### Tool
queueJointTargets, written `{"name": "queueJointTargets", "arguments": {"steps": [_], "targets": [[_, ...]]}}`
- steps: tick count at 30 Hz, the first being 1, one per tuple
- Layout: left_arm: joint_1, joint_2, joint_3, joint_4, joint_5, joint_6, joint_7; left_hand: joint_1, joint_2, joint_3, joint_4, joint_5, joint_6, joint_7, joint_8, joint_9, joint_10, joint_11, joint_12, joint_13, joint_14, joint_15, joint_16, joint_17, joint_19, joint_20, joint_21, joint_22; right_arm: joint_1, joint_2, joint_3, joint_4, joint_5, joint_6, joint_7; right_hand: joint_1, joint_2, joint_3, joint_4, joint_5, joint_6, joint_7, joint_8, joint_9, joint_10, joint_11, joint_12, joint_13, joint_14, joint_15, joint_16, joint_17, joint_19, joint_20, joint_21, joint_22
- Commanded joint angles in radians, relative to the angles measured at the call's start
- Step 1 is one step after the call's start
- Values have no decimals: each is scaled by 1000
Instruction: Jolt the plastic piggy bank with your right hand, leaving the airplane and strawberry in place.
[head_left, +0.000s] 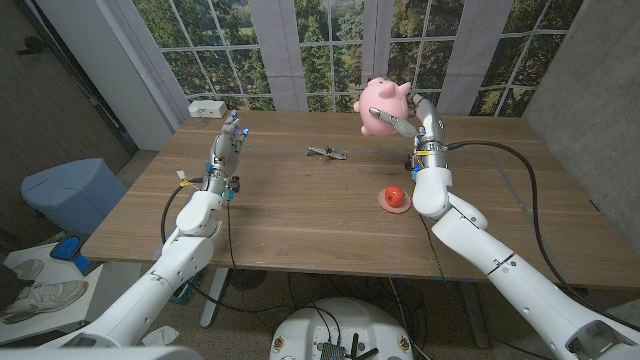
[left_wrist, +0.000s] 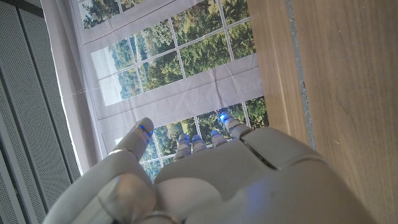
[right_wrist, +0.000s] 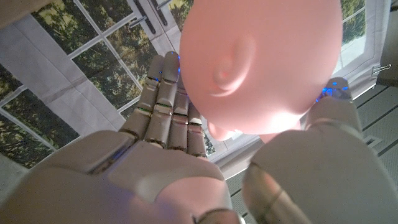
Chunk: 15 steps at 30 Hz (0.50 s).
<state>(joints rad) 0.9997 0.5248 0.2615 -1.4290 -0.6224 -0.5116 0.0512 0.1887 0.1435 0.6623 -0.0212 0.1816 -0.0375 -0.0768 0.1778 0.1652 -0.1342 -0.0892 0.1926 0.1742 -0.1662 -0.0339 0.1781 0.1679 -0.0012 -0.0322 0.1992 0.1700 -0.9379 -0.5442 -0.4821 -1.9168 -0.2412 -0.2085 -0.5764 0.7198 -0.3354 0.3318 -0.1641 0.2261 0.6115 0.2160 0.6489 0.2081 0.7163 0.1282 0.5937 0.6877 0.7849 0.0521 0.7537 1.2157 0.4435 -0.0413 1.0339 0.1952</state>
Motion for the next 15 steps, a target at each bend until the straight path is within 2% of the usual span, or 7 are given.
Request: {"name": "queueJointTargets", "arguments": {"steps": [1,8,15], "targets": [[13,5,-4,-18,4,6,12,14,45,-1,-5,1,1,-5,1,6,-1,0,-2,2,-5,-80,0,2,5,-89,-3,5,32,-88,-24,-96,67,-123,205,417,416,60,15,7,340,-295,4,72,320,-311,-5,145,141,-279,-4,5,-10,-84,12,0],[16,8,-5,-24,6,10,15,15,45,-1,-5,1,0,-5,1,6,0,0,-1,2,-5,-81,0,2,5,-89,-3,5,56,-117,-44,-122,86,-183,264,421,416,60,15,8,340,-294,2,72,316,-307,-7,151,141,-278,-6,5,-13,-84,20,-1],[10,6,-1,-21,6,15,12,15,45,-1,-5,1,0,-5,1,6,-2,-2,-2,2,-6,-81,0,2,5,-88,-3,5,54,-130,-48,-128,93,-194,257,420,416,57,17,8,341,-295,1,71,316,-306,-10,152,141,-277,-10,4,-17,-84,27,-2]]}}
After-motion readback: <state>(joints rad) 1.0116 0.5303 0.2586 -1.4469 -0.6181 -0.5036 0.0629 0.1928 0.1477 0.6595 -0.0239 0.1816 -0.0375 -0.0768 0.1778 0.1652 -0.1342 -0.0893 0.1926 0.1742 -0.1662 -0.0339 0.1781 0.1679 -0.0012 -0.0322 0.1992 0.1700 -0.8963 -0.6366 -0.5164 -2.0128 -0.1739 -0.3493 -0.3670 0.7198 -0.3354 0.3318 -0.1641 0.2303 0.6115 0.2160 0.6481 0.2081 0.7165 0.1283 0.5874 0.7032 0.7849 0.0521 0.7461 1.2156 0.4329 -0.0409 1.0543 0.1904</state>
